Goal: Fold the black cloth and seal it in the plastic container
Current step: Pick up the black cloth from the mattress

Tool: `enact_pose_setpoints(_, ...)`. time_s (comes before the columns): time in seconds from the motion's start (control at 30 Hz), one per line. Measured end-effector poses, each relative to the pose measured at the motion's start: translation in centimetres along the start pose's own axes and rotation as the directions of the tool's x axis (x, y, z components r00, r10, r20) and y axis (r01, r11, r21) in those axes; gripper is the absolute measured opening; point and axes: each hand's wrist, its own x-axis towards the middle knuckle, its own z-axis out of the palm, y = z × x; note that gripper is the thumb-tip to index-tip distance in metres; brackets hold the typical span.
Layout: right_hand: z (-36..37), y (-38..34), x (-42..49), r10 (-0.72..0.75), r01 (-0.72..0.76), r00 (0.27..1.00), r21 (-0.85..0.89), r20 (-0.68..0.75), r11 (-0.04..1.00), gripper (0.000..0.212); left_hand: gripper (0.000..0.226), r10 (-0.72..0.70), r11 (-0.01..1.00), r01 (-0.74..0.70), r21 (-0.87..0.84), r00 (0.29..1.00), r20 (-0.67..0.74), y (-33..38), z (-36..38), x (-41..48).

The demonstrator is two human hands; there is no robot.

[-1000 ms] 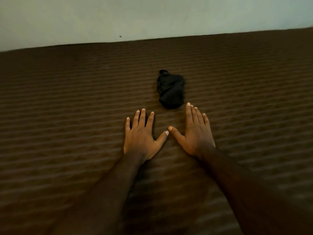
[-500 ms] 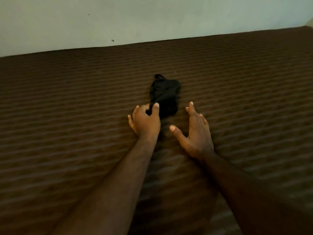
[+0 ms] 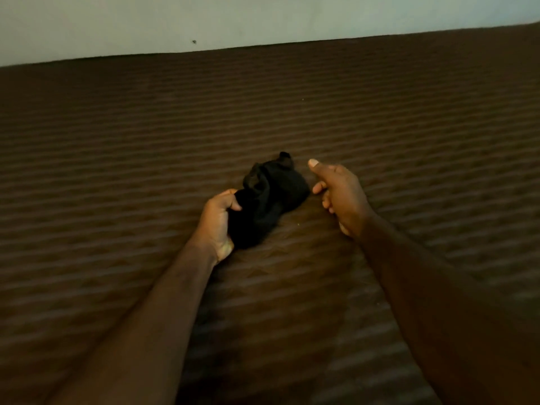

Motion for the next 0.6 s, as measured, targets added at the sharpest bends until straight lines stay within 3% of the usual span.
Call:
enact_pose_setpoints(0.07, 0.0, 0.1, -0.1, -0.007, 0.011, 0.998, -0.057, 0.070, 0.998, 0.022, 0.021, -0.029, 0.998, 0.031, 0.061, 0.999, -0.024, -0.1, -0.1, -0.1)
enact_pose_setpoints(0.2, 0.2, 0.8, -1.0, 0.003, 0.002, 0.997, -0.076, 0.075, 0.997, 0.021, 0.059, -0.089, 0.995, 0.091, 0.038, 0.995, -0.038, 0.3, -0.2, -0.1)
enact_pose_setpoints(0.4, 0.3, 1.9, -3.3, 0.044, -0.043, 0.999, 0.087, -0.003, 0.995, 0.020, 0.052, -0.041, 0.998, 0.039, -0.055, 0.998, -0.044, 0.1, 0.4, -0.6)
enact_pose_setpoints(0.53, 1.1, 1.3, -3.1, 0.013, -0.013, 1.000, -0.086, -0.005, 0.996, 0.042, 0.047, -0.060, 0.998, 0.059, -0.023, 0.997, -0.049, -0.7, 0.7, -1.9)
enact_pose_setpoints(0.6, 2.0, 1.7, -2.9, -0.049, 0.039, 0.998, -0.201, -0.049, 0.979, 0.035, 0.041, -0.097, 0.994, 0.097, -0.044, 0.995, -0.004, -1.1, -0.1, -2.4)
